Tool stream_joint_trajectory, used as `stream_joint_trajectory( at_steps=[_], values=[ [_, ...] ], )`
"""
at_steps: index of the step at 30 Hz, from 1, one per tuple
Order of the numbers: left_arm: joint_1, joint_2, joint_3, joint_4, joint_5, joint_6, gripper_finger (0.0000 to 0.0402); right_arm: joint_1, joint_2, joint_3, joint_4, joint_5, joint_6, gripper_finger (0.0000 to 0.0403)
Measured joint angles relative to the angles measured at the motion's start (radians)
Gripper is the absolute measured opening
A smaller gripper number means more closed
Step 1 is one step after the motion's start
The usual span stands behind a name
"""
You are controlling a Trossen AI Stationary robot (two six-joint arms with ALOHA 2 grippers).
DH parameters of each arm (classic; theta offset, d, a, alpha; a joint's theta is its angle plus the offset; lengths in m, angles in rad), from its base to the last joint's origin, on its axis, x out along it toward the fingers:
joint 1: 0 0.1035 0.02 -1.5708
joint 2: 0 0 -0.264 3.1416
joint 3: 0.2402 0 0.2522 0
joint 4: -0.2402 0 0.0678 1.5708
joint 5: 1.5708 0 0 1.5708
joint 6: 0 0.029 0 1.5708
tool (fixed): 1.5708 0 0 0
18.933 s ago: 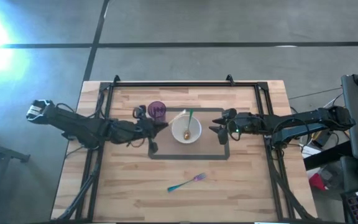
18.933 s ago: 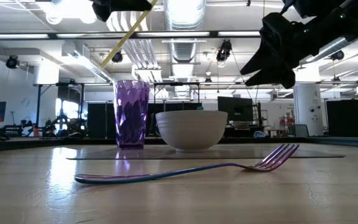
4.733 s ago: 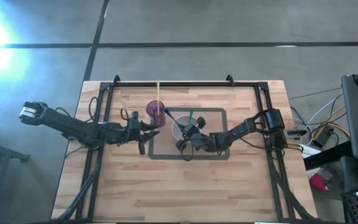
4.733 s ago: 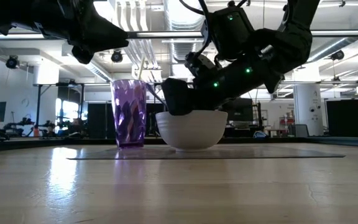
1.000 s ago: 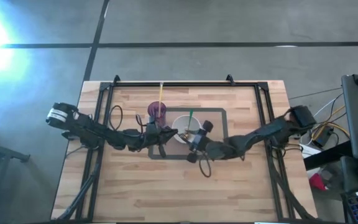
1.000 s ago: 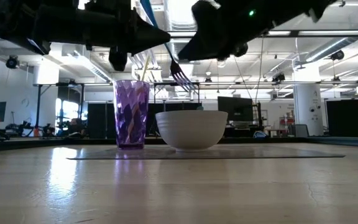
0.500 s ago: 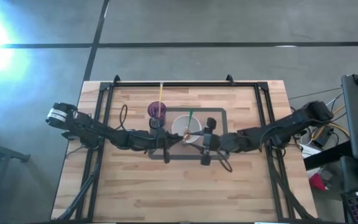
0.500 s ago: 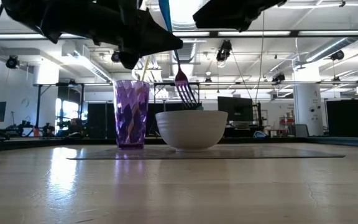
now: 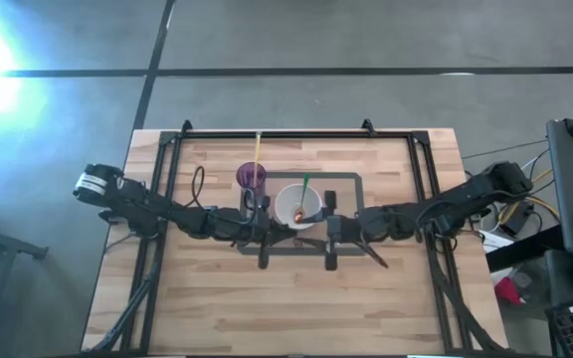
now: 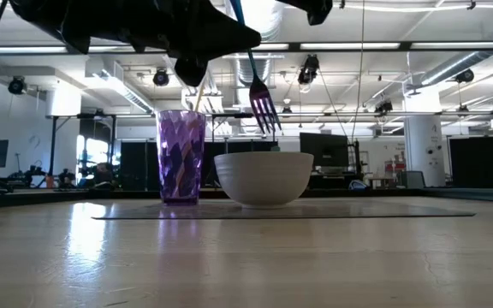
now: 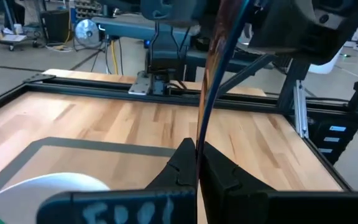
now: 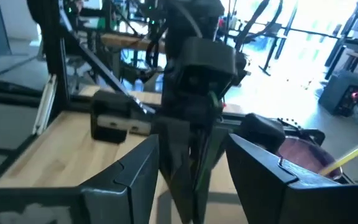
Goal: Pick & Place Utensil
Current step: Put the blue fork into the white bowl on the brown placemat
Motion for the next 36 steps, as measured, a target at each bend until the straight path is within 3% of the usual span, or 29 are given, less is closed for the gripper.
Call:
stream_joint_trajectory(
  at_steps=[20, 27, 36],
  values=[
    [-0.001, 0.000, 0.000, -0.003, 0.004, 0.015, 0.0000, -0.028, 0.140, 0.030, 0.133, -0.012, 0.038, 0.0156],
    [-0.001, 0.000, 0.000, -0.001, 0.004, 0.013, 0.0000, -0.038, 0.140, 0.036, 0.135, -0.012, 0.083, 0.0108],
    [-0.001, 0.000, 0.000, 0.000, 0.002, 0.011, 0.0000, -0.047, 0.140, 0.036, 0.132, -0.012, 0.091, 0.0016]
  ],
)
